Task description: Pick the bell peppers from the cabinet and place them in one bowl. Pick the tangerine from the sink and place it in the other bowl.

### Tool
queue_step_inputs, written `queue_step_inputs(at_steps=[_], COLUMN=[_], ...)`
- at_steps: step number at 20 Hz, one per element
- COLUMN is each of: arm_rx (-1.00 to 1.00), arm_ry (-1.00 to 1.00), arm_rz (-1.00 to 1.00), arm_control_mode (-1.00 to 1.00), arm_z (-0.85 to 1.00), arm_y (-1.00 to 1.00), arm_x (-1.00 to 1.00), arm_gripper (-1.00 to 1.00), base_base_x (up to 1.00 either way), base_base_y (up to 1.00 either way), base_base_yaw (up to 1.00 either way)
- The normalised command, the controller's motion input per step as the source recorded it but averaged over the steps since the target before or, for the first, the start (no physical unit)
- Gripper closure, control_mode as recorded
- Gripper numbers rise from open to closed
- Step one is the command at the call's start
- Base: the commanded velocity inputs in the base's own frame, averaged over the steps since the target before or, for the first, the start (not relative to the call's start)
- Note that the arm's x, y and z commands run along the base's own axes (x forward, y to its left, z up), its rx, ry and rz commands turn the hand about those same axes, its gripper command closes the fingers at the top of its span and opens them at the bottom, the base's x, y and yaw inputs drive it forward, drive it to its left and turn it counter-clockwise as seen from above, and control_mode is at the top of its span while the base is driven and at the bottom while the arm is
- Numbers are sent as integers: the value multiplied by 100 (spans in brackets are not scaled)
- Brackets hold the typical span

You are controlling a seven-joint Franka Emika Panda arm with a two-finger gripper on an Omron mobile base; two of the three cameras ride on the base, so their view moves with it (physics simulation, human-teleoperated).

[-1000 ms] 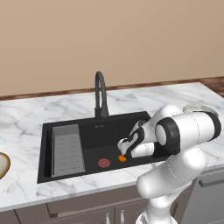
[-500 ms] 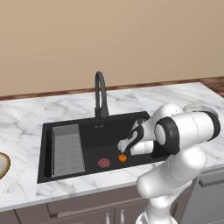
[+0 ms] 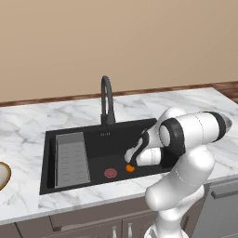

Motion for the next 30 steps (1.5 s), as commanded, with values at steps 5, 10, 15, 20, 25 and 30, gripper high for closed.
queue_step_inputs(at_steps=[5,10,15,20,25,30], arm_rx=[0,0,0,0,0,0], arm_ry=[0,0,0,0,0,0], arm_rz=[0,0,0,0,0,0], arm_control_mode=[-100,-100,-100,-100,-100,-100], arm_z=[-28,-36,-21,-7,0,0], arm_y=[0,0,0,0,0,0], arm_x=[0,0,0,0,2,6], arm_gripper=[-100,-100,-100,-100,-100,-100], base_base_x=[0,0,0,0,0,0], base_base_y=[0,0,0,0,0,0], base_base_yaw=[0,0,0,0,0,0])
